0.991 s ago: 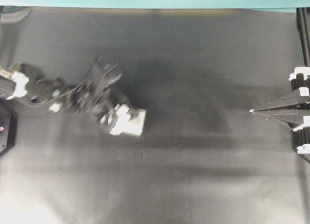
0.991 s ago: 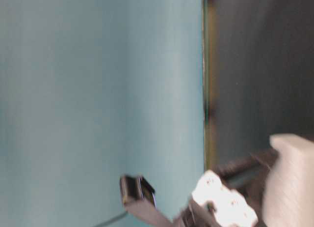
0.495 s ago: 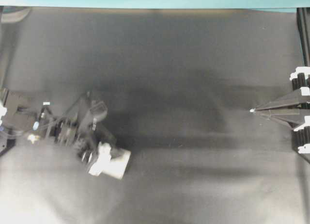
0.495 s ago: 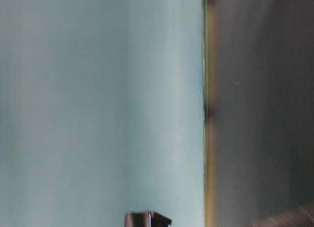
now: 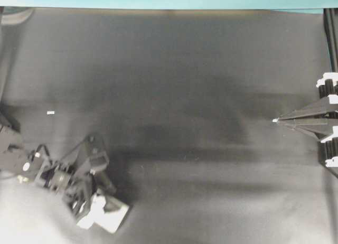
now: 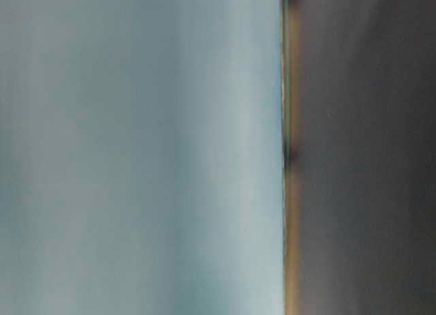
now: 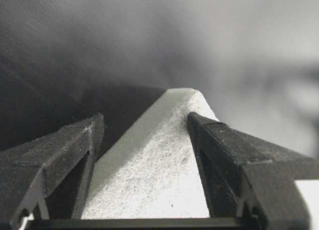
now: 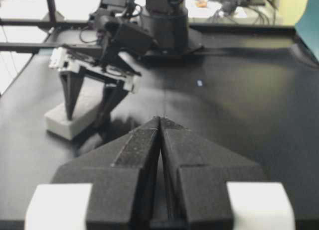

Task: Push the sponge with the left arm to wipe the table.

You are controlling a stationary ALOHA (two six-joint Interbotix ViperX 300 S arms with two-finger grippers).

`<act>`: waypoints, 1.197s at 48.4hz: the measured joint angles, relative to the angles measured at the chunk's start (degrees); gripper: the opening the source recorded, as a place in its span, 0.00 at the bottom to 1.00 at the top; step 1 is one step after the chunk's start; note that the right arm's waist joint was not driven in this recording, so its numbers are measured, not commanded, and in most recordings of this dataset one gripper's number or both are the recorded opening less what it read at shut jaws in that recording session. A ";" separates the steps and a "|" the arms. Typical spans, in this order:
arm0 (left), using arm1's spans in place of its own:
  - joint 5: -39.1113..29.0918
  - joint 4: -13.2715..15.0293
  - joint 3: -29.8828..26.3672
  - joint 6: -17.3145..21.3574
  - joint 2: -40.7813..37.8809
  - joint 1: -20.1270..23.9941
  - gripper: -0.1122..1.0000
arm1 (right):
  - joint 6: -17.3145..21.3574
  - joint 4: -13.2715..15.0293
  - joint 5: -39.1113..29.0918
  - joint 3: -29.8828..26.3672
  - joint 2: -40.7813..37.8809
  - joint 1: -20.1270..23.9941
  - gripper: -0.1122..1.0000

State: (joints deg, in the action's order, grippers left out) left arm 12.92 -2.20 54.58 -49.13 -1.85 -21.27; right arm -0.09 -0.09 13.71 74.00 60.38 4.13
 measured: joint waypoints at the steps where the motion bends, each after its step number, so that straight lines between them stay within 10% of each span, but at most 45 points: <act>1: 0.00 -0.09 0.00 0.09 0.18 -0.18 0.69 | 0.00 0.00 0.00 0.09 0.00 0.00 0.11; 58: -6.77 -0.09 8.44 16.52 37.35 5.10 0.69 | 0.09 -0.09 0.00 0.62 0.09 0.00 0.11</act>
State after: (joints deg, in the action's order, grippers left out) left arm 6.15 -2.29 63.02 -32.61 35.51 -16.17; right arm 0.00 -0.18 13.71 74.62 60.47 4.13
